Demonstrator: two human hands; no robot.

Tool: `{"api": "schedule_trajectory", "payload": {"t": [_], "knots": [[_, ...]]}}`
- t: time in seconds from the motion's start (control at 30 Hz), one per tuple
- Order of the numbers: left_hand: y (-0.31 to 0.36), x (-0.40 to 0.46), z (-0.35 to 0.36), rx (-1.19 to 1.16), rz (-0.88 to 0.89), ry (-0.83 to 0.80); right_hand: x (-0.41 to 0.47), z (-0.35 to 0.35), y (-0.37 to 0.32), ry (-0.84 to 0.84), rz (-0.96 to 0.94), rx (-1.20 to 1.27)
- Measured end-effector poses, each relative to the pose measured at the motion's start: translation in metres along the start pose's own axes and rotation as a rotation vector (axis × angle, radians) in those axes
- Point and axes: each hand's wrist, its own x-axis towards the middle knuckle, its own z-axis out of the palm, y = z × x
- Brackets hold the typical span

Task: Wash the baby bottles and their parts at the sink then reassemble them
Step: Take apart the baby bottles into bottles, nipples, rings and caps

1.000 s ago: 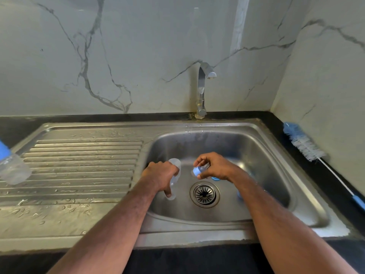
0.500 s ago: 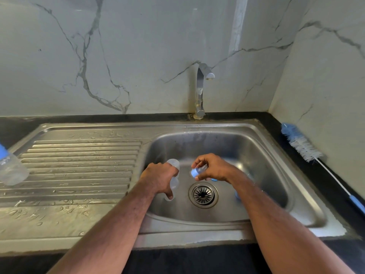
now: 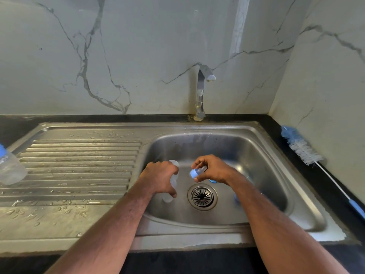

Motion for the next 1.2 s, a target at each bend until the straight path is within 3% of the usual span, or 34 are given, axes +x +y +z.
{"api": "schedule_trajectory", "payload": {"t": [0.1, 0.2, 0.37, 0.47, 0.67, 0.87, 1.2], "knots": [[0.002, 0.006, -0.009, -0.396, 0.024, 0.172, 0.003, -0.002, 0.000, 0.125, -0.004, 0.069], [0.012, 0.020, -0.017, -0.841, 0.036, 0.184, 0.004, -0.004, -0.004, 0.206, -0.026, 0.286], [0.021, 0.036, -0.014, -1.163, 0.070, 0.225, -0.002, -0.008, -0.017, 0.281, -0.080, 0.466], [0.018, 0.035, -0.012, -1.379, 0.092, 0.164, -0.003, -0.011, -0.022, 0.270, -0.106, 0.558], [0.005, 0.043, -0.008, -1.559, 0.079, 0.186, -0.008, -0.016, -0.026, 0.245, -0.128, 0.616], [0.009, 0.043, -0.011, -1.616, 0.104, 0.143, -0.007, -0.017, -0.023, 0.288, -0.180, 0.531], [0.007, 0.039, -0.012, -1.668, 0.123, 0.123, -0.010, -0.015, -0.029, 0.310, -0.176, 0.676]]}}
